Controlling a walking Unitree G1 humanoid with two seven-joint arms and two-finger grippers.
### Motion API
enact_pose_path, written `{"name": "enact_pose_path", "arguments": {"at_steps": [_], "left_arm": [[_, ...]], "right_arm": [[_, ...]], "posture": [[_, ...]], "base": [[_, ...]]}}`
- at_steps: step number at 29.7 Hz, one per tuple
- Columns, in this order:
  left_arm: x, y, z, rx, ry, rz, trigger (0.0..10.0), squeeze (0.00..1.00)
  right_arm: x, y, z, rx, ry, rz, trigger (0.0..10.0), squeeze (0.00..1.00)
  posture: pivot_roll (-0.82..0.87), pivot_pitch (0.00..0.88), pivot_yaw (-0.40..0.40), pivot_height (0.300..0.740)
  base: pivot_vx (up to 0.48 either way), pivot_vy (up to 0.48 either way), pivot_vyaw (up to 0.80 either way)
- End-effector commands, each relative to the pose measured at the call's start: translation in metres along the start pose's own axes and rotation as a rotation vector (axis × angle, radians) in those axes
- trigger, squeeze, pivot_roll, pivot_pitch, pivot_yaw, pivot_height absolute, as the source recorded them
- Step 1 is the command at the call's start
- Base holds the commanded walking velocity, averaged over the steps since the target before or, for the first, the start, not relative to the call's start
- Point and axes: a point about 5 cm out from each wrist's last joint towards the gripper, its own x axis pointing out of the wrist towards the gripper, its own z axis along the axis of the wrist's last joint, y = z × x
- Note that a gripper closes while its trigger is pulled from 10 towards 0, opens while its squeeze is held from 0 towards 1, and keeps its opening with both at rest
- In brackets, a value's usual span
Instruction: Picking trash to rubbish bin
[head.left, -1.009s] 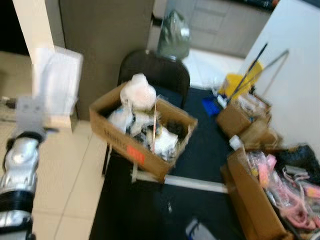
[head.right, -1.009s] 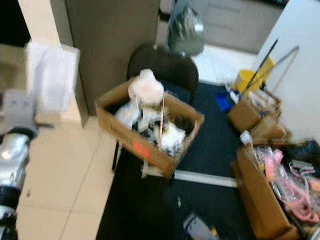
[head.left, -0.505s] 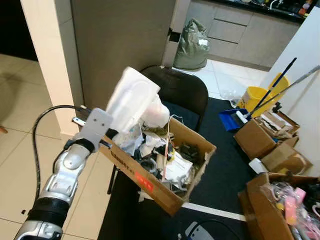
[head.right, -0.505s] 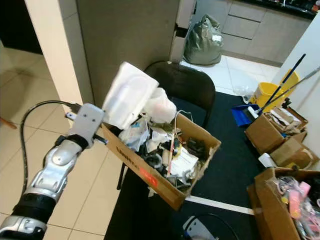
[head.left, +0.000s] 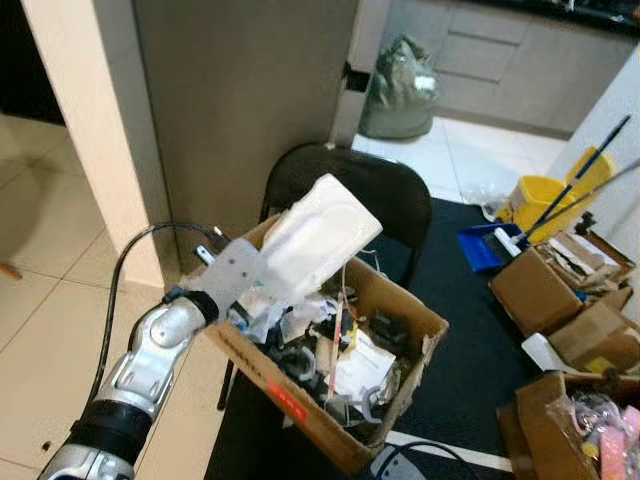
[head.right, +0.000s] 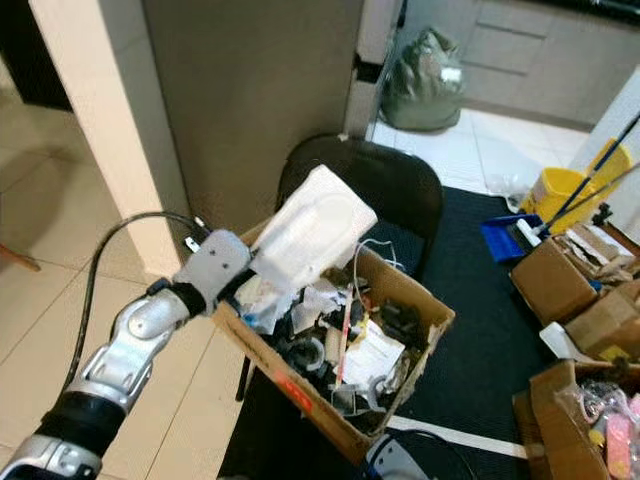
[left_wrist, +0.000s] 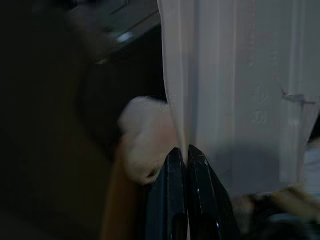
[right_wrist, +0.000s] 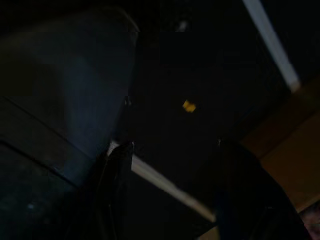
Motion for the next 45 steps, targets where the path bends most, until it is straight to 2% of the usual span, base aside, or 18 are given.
{"name": "enact_pose_path", "arguments": {"at_steps": [1, 4, 10, 14, 15, 16, 21, 28, 29, 30, 32, 33, 34, 35, 36, 40, 42, 45], "left_arm": [[0.003, -0.007, 0.002, 0.01, -0.008, -0.031, 10.0, 0.0], [0.003, -0.006, 0.0, 0.016, 0.009, -0.016, 10.0, 0.0], [0.001, 0.004, -0.018, 0.046, 0.13, 0.072, 10.0, 0.0], [-0.001, 0.006, -0.032, 0.023, 0.204, 0.113, 10.0, 0.0], [-0.003, 0.007, -0.038, -0.01, 0.224, 0.134, 10.0, 0.18], [-0.004, 0.006, -0.043, -0.005, 0.246, 0.14, 10.0, 1.0], [-0.007, 0.003, -0.053, -0.016, 0.275, 0.16, 10.0, 1.0], [-0.003, 0.008, -0.045, -0.028, 0.209, 0.232, 10.0, 1.0], [-0.001, 0.009, -0.039, -0.057, 0.174, 0.245, 10.0, 0.0], [0.004, 0.007, -0.028, -0.136, 0.098, 0.251, 10.0, 0.0], [0.006, 0.006, -0.025, -0.165, 0.074, 0.25, 10.0, 0.0], [0.009, -0.002, -0.019, -0.221, 0.041, 0.232, 10.0, 0.0], [0.009, -0.002, -0.019, -0.221, 0.041, 0.232, 10.0, 0.0], [0.011, -0.009, -0.019, -0.212, 0.038, 0.204, 10.0, 0.0], [0.012, -0.024, -0.021, -0.196, 0.054, 0.156, 10.0, 0.0], [0.012, -0.037, -0.026, -0.175, 0.081, 0.118, 10.0, 0.0], [0.009, -0.043, -0.03, -0.171, 0.095, 0.102, 10.0, 0.0], [-0.006, -0.059, -0.043, -0.166, 0.147, 0.046, 10.0, 0.0]], "right_arm": [[0.0, 0.001, -0.011, 0.016, 0.035, 0.007, 10.0, 0.0], [0.0, 0.001, -0.013, 0.017, 0.039, 0.005, 10.0, 0.0], [-0.001, 0.0, -0.018, 0.036, 0.038, -0.006, 10.0, 0.0], [-0.001, -0.001, -0.019, 0.04, 0.039, -0.007, 10.0, 0.0], [-0.001, -0.002, -0.02, 0.04, 0.039, -0.009, 10.0, 0.0], [-0.001, -0.002, -0.02, 0.041, 0.039, -0.01, 10.0, 0.0], [-0.002, -0.005, -0.02, 0.045, 0.038, -0.017, 10.0, 0.0], [-0.002, -0.006, -0.019, 0.043, 0.036, -0.02, 10.0, 0.0], [-0.002, -0.006, -0.019, 0.042, 0.036, -0.02, 10.0, 0.0], [-0.002, -0.007, -0.019, 0.04, 0.035, -0.021, 10.0, 0.0], [-0.002, -0.007, -0.019, 0.039, 0.034, -0.022, 10.0, 0.0], [-0.002, -0.007, -0.019, 0.038, 0.034, -0.023, 10.0, 0.0], [-0.002, -0.007, -0.019, 0.038, 0.034, -0.023, 10.0, 0.0], [-0.002, -0.008, -0.019, 0.036, 0.034, -0.024, 10.0, 0.0], [-0.003, -0.009, -0.019, 0.029, 0.036, -0.027, 10.0, 0.0], [-0.003, -0.011, -0.019, 0.026, 0.037, -0.035, 10.0, 0.0], [-0.003, -0.012, -0.018, 0.039, 0.031, -0.041, 10.0, 0.0], [-0.001, -0.007, -0.008, 0.092, -0.002, -0.044, 10.0, 0.0]], "posture": [[0.23, 0.0, -0.089, 0.74], [0.22, 0.0, -0.093, 0.74], [0.22, 0.0, -0.098, 0.74], [0.21, 0.0, -0.101, 0.74], [0.21, 0.0, -0.101, 0.74], [0.21, 0.0, -0.102, 0.74], [0.2, 0.0, -0.106, 0.74], [0.21, 0.0, -0.113, 0.74], [0.21, 0.0, -0.113, 0.74], [0.21, 0.0, -0.114, 0.74], [0.21, 0.0, -0.114, 0.74], [0.21, 0.0, -0.113, 0.74], [0.21, 0.0, -0.113, 0.74], [0.22, 0.0, -0.114, 0.74], [0.23, 0.0, -0.113, 0.74], [0.23, 0.0, -0.098, 0.74], [0.23, 0.0, -0.066, 0.74], [0.23, 0.0, -0.01, 0.74]], "base": [[0.0, 0.0, -0.76], [0.0, 0.0, -0.77], [0.0, 0.0, -0.25], [0.0, 0.0, 0.0], [0.0, 0.0, 0.0], [0.0, 0.0, 0.0], [0.0, 0.0, 0.0], [0.0, 0.0, 0.0], [0.0, 0.0, 0.0], [0.0, 0.0, 0.0], [0.0, 0.0, 0.0], [0.0, 0.0, 0.0], [0.0, 0.0, 0.0], [0.0, 0.0, 0.0], [0.0, 0.0, 0.0], [0.0, 0.0, 0.0], [0.0, 0.0, 0.0], [0.0, 0.0, 0.0]]}}
